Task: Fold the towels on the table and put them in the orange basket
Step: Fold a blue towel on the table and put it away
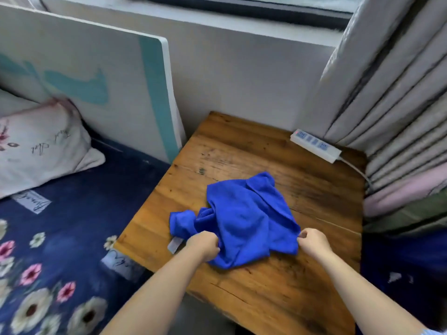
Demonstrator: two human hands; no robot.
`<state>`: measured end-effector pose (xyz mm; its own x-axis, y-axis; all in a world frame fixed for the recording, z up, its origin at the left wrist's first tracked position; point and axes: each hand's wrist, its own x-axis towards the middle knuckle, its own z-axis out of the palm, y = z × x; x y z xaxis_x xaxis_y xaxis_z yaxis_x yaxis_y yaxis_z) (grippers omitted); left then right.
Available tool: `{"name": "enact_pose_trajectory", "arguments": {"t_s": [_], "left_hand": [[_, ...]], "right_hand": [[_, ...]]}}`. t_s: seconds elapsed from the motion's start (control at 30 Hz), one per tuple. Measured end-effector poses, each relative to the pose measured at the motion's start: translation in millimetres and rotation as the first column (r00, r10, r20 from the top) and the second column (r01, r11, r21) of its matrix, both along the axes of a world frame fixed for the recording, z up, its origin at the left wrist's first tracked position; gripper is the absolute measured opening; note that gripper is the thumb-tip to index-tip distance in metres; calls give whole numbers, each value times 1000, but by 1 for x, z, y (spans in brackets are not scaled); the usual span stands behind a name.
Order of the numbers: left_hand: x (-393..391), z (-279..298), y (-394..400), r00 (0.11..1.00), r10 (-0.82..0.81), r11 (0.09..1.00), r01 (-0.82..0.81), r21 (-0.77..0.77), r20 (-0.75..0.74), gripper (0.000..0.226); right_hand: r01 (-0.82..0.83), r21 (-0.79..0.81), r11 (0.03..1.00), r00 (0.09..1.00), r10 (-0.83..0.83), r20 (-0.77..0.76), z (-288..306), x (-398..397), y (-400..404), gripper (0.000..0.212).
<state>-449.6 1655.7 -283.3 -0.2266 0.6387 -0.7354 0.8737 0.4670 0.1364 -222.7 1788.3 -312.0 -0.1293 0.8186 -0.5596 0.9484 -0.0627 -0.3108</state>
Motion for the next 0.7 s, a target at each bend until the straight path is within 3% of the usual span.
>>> {"name": "enact_pose_trajectory", "arguments": {"t_s": [0.3,0.5,0.7], "left_hand": [[-1,-45,16,944,329,942,-326,78,-30,27],[1,-73,19,939,343,935,-341,100,-4,28],[-4,-85,14,923,384,922,-384,57,15,29]], "right_hand": [[74,47,996,996,-75,37,-46,0,-8,33],[198,76,977,980,-194,-50,-60,-11,-18,29],[433,122,893,901,-431,-40,-55,-21,-41,23]]}}
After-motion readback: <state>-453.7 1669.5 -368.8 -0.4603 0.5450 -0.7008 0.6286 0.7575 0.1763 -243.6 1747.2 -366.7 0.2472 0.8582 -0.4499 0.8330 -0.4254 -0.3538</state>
